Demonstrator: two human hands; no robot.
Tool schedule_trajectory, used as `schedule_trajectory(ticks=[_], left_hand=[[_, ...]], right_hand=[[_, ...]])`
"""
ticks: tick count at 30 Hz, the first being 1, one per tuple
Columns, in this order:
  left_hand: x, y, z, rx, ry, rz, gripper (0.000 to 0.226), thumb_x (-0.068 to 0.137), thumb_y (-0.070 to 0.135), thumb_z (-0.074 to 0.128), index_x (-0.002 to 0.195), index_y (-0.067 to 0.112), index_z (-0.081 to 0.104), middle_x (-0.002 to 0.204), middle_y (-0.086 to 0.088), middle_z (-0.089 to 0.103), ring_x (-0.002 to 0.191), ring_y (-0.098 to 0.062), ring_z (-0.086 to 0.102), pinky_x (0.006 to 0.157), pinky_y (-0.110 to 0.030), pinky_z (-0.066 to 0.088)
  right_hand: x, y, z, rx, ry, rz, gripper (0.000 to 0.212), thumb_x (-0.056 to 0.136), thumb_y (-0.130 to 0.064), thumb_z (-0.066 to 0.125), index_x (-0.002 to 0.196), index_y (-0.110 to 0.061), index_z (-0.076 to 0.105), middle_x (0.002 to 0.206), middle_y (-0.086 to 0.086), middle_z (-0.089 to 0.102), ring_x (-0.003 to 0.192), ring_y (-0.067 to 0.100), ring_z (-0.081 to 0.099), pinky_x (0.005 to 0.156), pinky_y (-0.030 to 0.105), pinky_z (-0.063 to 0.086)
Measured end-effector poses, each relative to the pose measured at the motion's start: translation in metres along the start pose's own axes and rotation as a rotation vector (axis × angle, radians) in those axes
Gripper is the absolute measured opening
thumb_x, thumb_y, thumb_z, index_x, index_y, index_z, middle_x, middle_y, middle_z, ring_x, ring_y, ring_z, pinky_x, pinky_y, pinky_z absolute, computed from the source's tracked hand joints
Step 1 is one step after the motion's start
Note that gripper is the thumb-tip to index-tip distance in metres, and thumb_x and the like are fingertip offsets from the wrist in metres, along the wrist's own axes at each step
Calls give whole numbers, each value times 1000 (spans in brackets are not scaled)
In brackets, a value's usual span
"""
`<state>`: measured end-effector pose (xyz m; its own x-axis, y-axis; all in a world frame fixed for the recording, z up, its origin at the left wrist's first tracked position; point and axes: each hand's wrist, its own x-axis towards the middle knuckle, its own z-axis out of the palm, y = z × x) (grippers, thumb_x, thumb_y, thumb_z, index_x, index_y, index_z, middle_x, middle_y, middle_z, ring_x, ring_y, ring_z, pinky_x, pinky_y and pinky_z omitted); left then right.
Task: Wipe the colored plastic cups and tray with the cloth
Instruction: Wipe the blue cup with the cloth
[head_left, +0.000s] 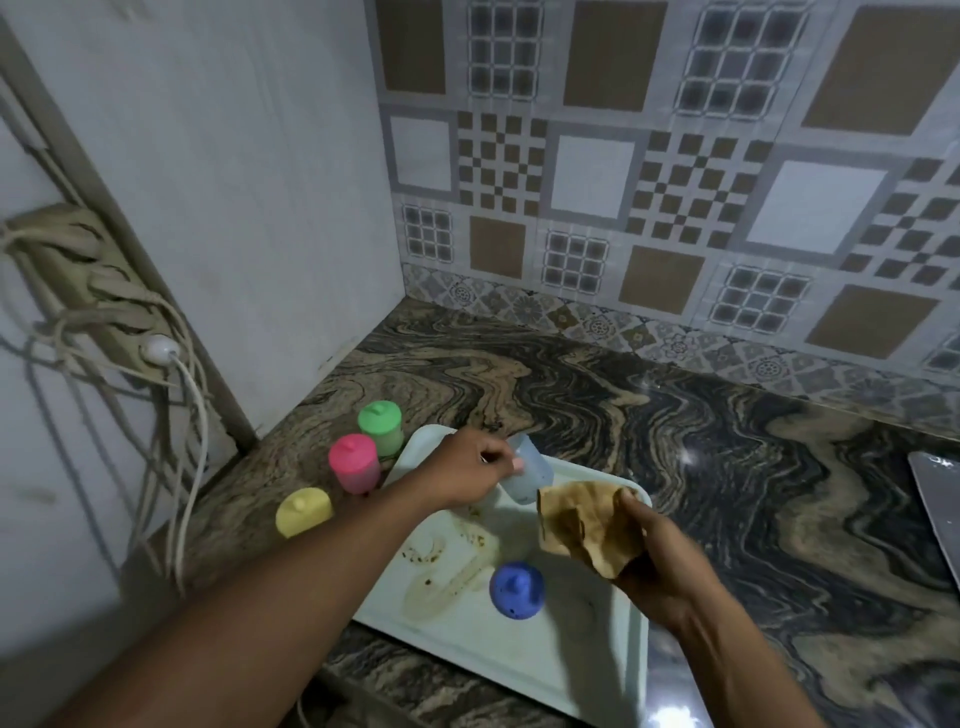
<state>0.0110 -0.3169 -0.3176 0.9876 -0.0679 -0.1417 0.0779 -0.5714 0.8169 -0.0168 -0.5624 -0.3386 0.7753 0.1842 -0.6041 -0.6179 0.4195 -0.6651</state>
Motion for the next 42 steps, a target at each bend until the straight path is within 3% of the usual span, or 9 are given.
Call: schedule_trajectory(ticks=[4, 7, 12, 19, 27, 31, 36, 39, 42], left_hand=[[-15, 1, 0, 14, -34, 19, 10, 95, 31, 67, 87, 34, 73, 85, 19, 68, 85, -4, 61, 82, -28, 47], [-23, 7, 1, -9, -59, 40, 12, 97, 29, 65, 96, 26, 76, 89, 15, 71, 88, -6, 65, 84, -26, 49], [-20, 2, -9, -32, -2, 84, 14, 96, 25, 63, 97, 28, 77, 91, 12, 75, 90, -9, 69, 90, -42, 56], [-16, 28, -22, -175, -66, 188, 16, 99, 18, 61, 105, 17, 76, 78, 21, 70, 70, 9, 57, 71, -17, 45], [-13, 17, -54, -154, -114, 178, 18, 98, 35, 61, 92, 25, 74, 72, 19, 64, 66, 9, 54, 70, -22, 43], [-1, 15, -64, -70, -84, 109, 74, 75, 86, 48, 73, 14, 62, 68, -6, 46, 63, -18, 46, 65, -39, 44], [1, 26, -81, -108, -202, 160, 26, 101, 36, 56, 101, 21, 76, 98, 0, 75, 95, -9, 68, 83, -35, 47], [3, 20, -83, -130, -246, 193, 21, 101, 31, 58, 110, 20, 73, 108, 3, 70, 106, -15, 64, 86, -32, 45], [8, 15, -89, -97, -235, 199, 14, 95, 36, 66, 106, 31, 73, 112, 4, 70, 109, -20, 65, 96, -46, 53]], right_hand=[[4, -10, 5, -300, 316, -456, 31, 103, -32, 54, 101, -6, 69, 94, 23, 72, 81, 34, 68, 77, 46, 56], [-14, -6, 33, -657, 275, -816, 20, 100, -35, 57, 90, -19, 65, 77, 8, 69, 69, 23, 63, 64, 38, 49], [-26, 23, 64, -879, -29, -783, 32, 100, -53, 51, 93, -26, 67, 82, -3, 72, 72, 11, 70, 68, 33, 56], [4, 12, 92, -811, 128, -918, 19, 103, -48, 39, 95, -31, 43, 88, -4, 57, 75, 9, 57, 61, 41, 51], [4, 2, 119, -547, -14, -281, 55, 107, -51, 31, 106, -7, 65, 80, 29, 72, 63, 33, 64, 47, 31, 43], [7, 12, 130, -543, 91, -506, 51, 106, -47, 38, 98, -4, 64, 76, 23, 69, 57, 23, 58, 47, 29, 42], [10, 15, 146, -430, 31, -396, 67, 106, -54, 32, 99, 1, 69, 78, 29, 71, 64, 33, 60, 49, 32, 43], [6, 12, 150, -142, -105, -111, 56, 107, -48, 38, 115, 0, 67, 85, 26, 72, 66, 35, 64, 59, 38, 48], [8, 14, 149, -140, -23, -204, 45, 106, -45, 43, 111, -7, 68, 80, 22, 72, 67, 34, 62, 57, 38, 47]])
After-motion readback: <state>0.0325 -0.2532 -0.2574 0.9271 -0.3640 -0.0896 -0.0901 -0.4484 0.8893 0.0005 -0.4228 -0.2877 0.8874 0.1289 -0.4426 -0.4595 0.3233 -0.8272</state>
